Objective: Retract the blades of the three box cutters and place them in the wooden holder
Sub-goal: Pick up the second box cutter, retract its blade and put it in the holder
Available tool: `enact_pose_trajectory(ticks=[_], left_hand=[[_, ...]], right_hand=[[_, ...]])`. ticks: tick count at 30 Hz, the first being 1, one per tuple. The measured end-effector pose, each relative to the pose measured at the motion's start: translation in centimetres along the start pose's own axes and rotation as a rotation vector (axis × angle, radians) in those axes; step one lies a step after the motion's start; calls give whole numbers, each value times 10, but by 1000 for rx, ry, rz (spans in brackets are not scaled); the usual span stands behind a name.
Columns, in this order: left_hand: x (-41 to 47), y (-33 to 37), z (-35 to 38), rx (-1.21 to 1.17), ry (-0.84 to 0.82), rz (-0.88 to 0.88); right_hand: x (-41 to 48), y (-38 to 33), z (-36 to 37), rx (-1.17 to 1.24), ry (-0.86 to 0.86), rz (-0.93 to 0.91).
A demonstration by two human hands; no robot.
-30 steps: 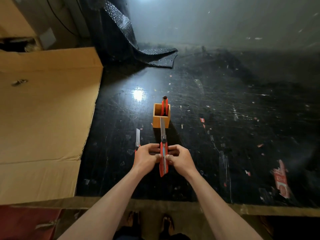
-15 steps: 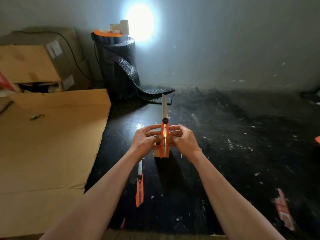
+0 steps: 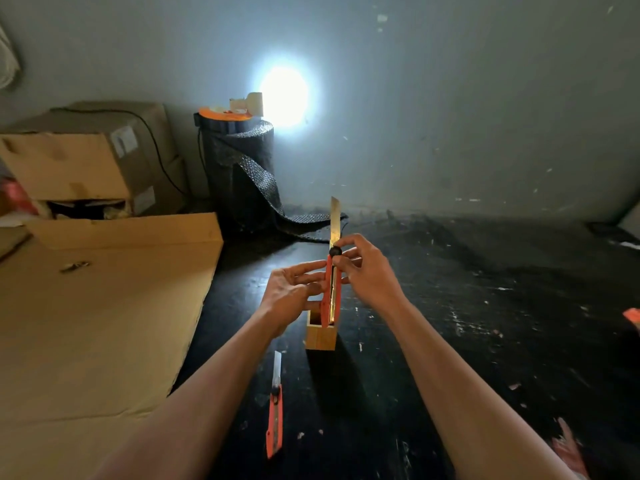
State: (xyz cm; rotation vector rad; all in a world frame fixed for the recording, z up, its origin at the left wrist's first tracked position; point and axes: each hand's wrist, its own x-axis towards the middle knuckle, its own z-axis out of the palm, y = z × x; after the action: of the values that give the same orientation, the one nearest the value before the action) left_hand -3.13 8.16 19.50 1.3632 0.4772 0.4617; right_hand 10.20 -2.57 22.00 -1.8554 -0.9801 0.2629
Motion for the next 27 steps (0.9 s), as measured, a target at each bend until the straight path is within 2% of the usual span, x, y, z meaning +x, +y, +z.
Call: enact_pose_trajectory(ticks=[27], left_hand=[[25,17,3,6,102,6]], right_hand=[[-32,22,12,54,-82,52]])
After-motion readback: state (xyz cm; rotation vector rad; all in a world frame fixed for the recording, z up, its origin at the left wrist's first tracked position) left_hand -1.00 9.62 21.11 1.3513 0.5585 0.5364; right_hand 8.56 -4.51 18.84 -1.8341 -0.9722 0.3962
